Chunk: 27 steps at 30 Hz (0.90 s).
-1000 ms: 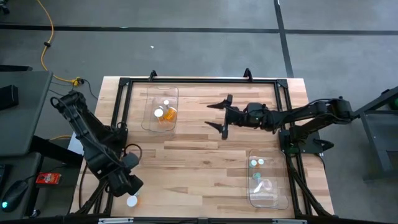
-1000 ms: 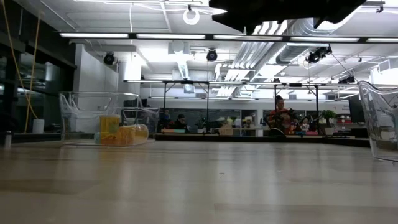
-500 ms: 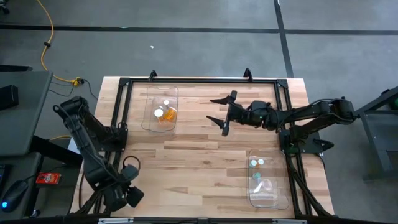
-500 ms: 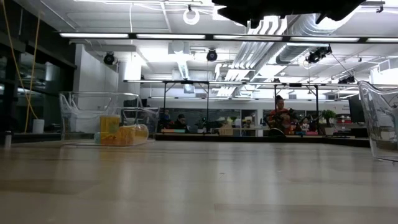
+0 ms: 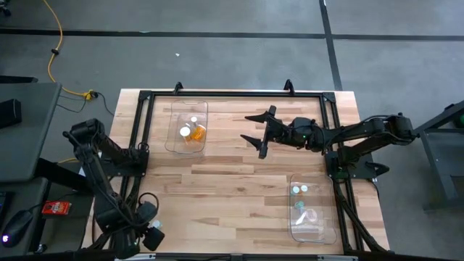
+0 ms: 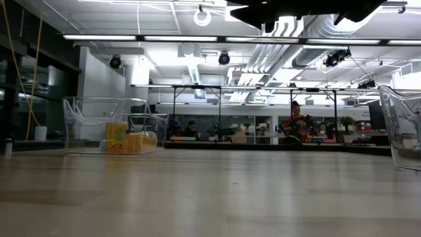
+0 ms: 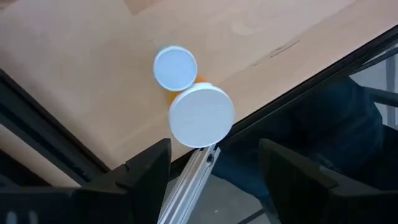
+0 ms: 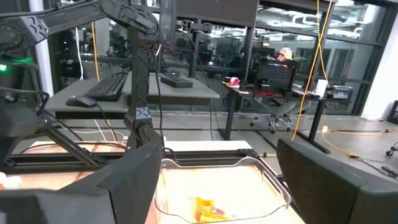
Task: Pick and place medicine bottles into bin by pill shape (circle, oval)
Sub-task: Put the orange capsule bottle into the left transparent bin
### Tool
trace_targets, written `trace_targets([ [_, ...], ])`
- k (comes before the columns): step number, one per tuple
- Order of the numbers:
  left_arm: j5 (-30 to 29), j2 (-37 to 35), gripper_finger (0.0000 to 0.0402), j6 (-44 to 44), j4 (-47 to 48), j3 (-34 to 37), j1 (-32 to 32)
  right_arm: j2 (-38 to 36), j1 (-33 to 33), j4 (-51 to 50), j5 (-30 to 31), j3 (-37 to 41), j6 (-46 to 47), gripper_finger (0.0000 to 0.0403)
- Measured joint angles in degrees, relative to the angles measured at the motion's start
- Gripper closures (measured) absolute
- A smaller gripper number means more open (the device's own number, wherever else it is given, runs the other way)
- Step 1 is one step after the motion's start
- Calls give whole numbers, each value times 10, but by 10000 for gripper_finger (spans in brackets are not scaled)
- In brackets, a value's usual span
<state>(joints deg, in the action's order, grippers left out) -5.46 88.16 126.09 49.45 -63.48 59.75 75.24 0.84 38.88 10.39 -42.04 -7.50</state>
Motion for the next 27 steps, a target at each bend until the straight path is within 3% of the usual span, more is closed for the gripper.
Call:
trace_targets([
  [9,-32,16,172,25,-8,0,10,0,7,0,0,0,-4,91],
  [20,-3,11,171,-64,-3,0,-11,0,7,0,0,0,-3,91],
  [27,8,11,117,-97,3,0,-31,0,7,0,0,0,-3,91],
])
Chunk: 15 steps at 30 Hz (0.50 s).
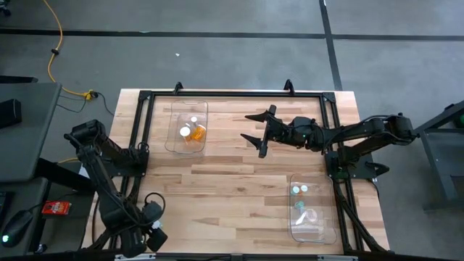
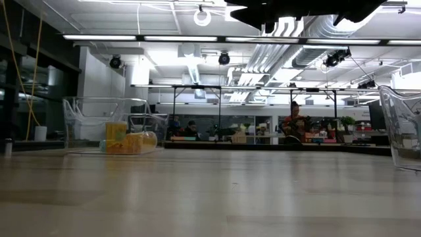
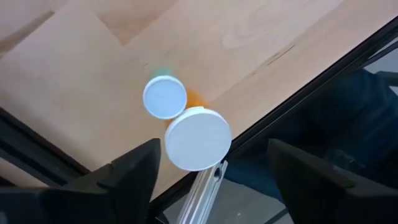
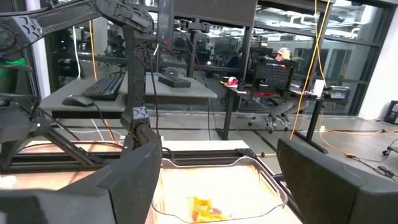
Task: Pick and place medicine bottles into bin by pill shape (circle, oval)
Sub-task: Put the orange capsule bottle into the left transparent bin
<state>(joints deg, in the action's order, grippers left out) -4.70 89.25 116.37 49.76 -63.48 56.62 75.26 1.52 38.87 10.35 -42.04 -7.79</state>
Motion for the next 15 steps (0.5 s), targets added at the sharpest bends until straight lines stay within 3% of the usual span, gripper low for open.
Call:
trace_targets([
  [5,14,0,81,-15,-2,0,-14,0,0,0,0,0,0,91],
  [9,39,0,79,-4,-2,0,-15,0,0,0,0,0,0,91],
  [15,27,0,79,24,5,0,-13,0,0,0,0,0,0,91],
])
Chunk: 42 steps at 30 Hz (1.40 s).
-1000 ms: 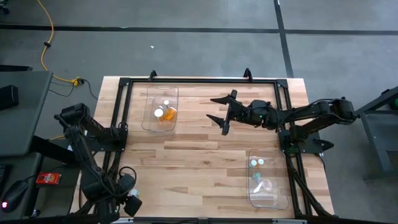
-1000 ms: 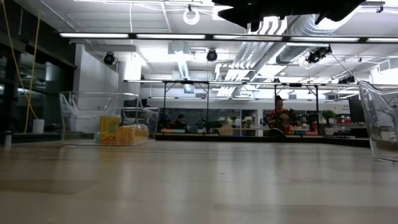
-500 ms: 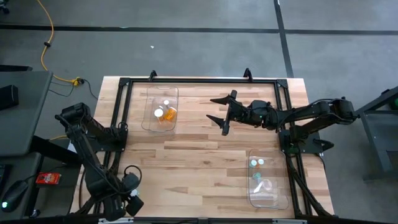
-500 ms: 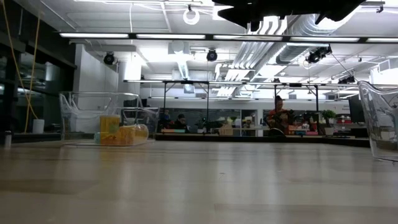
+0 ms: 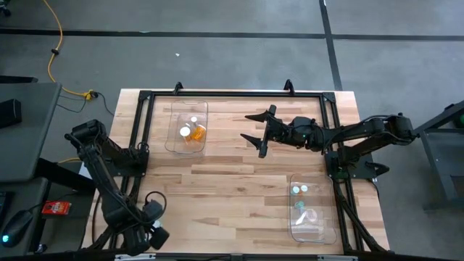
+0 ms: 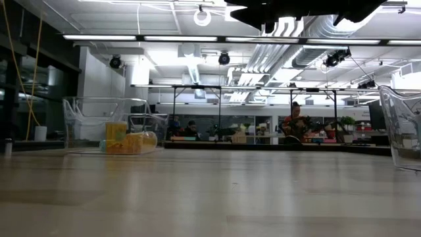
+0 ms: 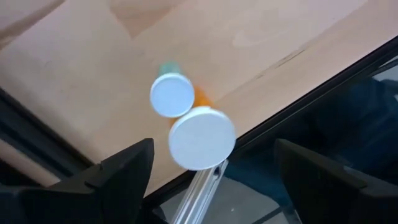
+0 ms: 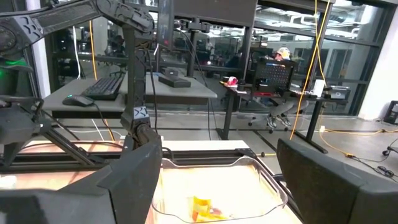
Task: Pick and place medicine bottles into bin by pill shape (circle, oval)
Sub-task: Put the orange capsule bottle into the left transparent bin
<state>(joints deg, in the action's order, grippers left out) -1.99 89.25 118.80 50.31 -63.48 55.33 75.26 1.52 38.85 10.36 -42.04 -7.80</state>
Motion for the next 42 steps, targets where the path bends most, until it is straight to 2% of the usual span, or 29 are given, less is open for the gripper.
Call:
trace_targets([
  [8,-21,6,78,-5,-4,0,-3,0,0,0,0,0,-1,91],
  [21,27,57,78,-29,-9,0,-3,0,0,0,0,0,0,91],
  [32,16,62,78,-26,-9,-1,-3,0,0,0,0,0,0,91],
  [42,35,71,78,-31,-17,-1,-1,0,0,-1,0,0,0,91],
])
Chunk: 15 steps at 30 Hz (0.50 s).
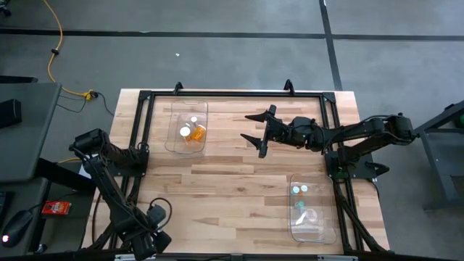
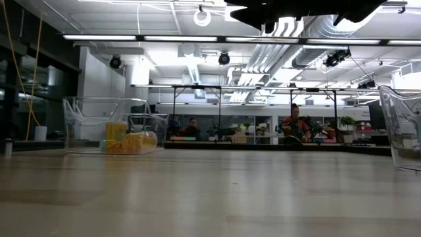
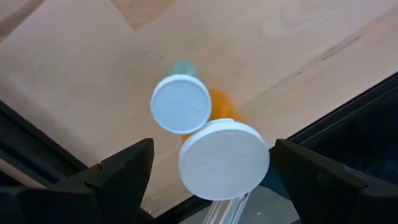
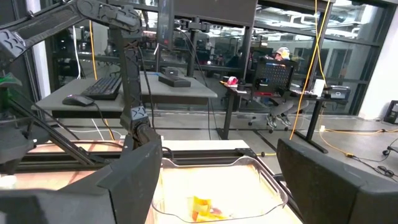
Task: Pick and place medicine bottles into bin by pill shape (circle, oval)
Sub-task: Put the orange capsule bottle into the left transparent bin
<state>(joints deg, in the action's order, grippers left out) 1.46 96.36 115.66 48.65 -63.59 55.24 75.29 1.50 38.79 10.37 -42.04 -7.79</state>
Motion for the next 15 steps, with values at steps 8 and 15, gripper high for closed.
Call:
trace_targets([
  [8,28,0,85,-23,-10,0,0,0,0,0,0,0,0,91],
  [15,33,0,144,-30,-10,0,0,0,0,0,0,0,0,91],
])
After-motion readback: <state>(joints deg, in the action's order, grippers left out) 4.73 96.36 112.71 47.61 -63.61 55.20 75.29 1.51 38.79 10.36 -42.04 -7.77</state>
